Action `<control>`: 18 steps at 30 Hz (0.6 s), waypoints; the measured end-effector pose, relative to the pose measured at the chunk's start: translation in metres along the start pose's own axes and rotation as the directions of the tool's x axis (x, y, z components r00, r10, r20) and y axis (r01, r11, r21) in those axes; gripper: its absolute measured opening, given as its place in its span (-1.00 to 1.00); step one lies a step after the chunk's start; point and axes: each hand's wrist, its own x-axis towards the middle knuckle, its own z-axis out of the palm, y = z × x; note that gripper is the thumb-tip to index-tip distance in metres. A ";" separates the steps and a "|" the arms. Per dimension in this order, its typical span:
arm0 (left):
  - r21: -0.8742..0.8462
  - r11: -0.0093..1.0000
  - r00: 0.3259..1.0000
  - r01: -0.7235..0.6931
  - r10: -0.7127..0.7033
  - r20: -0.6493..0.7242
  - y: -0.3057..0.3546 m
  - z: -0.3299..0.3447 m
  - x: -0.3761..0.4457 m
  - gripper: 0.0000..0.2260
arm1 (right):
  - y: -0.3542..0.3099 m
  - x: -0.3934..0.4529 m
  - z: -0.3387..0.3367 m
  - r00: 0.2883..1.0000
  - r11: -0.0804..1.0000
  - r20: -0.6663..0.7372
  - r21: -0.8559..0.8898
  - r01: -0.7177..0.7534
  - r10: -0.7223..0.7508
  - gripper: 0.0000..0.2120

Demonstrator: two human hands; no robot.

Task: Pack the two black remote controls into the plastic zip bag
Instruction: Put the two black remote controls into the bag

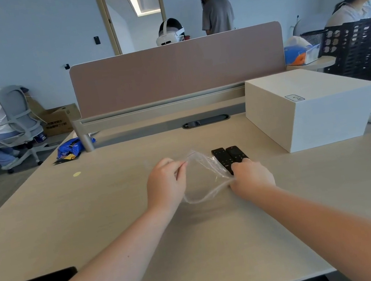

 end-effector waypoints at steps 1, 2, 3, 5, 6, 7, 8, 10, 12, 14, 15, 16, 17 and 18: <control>-0.032 0.999 1.000 -0.017 0.016 -0.015 0.000 0.000 -0.002 -0.89 | -0.001 0.000 -0.001 1.000 1.000 0.010 -0.015 -0.010 0.010 -0.79; -0.057 0.998 0.999 -0.034 0.032 -0.032 0.001 0.000 -0.003 -0.90 | -0.002 0.000 -0.001 1.000 1.000 0.016 -0.017 -0.018 0.018 -0.79; -0.073 0.996 0.998 -0.050 0.046 -0.048 0.000 0.000 -0.005 -0.89 | -0.003 0.001 -0.001 1.000 1.000 0.014 0.002 -0.026 0.026 -0.81; -0.045 0.997 0.996 -0.061 0.058 -0.064 0.001 -0.003 -0.007 -0.88 | -0.002 0.005 0.000 0.999 0.996 0.015 0.079 -0.042 0.041 -0.89; 0.031 0.998 0.998 -0.051 0.053 -0.042 0.000 -0.004 -0.007 -0.84 | -0.001 0.008 0.001 0.999 0.993 0.021 0.106 -0.044 0.042 -0.90; 0.164 0.986 0.999 -0.043 0.042 0.009 -0.001 -0.007 -0.007 -0.79 | -0.001 0.009 0.000 0.999 0.993 0.030 0.114 -0.043 0.040 -0.88; 0.321 0.946 0.996 -0.047 0.022 0.082 -0.001 -0.009 -0.007 -0.73 | -0.001 0.009 -0.001 0.998 0.992 0.044 0.115 -0.051 0.047 -0.84; 0.512 0.853 0.979 -0.095 -0.014 0.205 -0.001 -0.012 -0.007 -0.67 | -0.001 0.009 -0.008 0.995 0.982 0.055 0.163 -0.096 0.089 -0.71; 0.553 0.823 0.954 -0.128 -0.050 0.295 -0.003 -0.014 -0.005 -0.71 | 0.002 0.007 -0.016 0.992 0.959 0.024 0.255 -0.127 0.125 -0.63; 0.562 0.817 0.931 -0.128 -0.096 0.351 -0.005 -0.012 -0.001 -0.74 | 0.003 0.004 -0.029 0.989 0.923 -0.040 0.365 -0.121 0.146 -0.61; 0.560 0.821 0.927 -0.111 -0.118 0.356 -0.006 -0.011 0.001 -0.76 | 0.003 0.001 -0.037 0.985 0.900 -0.078 0.422 -0.107 0.153 -0.64; 0.556 0.826 0.927 -0.090 -0.134 0.350 -0.008 -0.009 0.003 -0.78 | 0.002 -0.002 -0.046 0.980 0.873 -0.120 0.481 -0.081 0.158 -0.67; 0.553 0.830 0.929 -0.071 -0.147 0.340 -0.008 -0.008 0.005 -0.80 | 0.001 -0.006 -0.055 0.975 0.840 -0.161 0.541 -0.045 0.156 -0.67; 0.550 0.833 0.932 -0.053 -0.157 0.328 -0.009 -0.006 0.007 -0.80 | -0.001 -0.010 -0.064 0.971 0.802 -0.188 0.597 -0.005 0.145 -0.65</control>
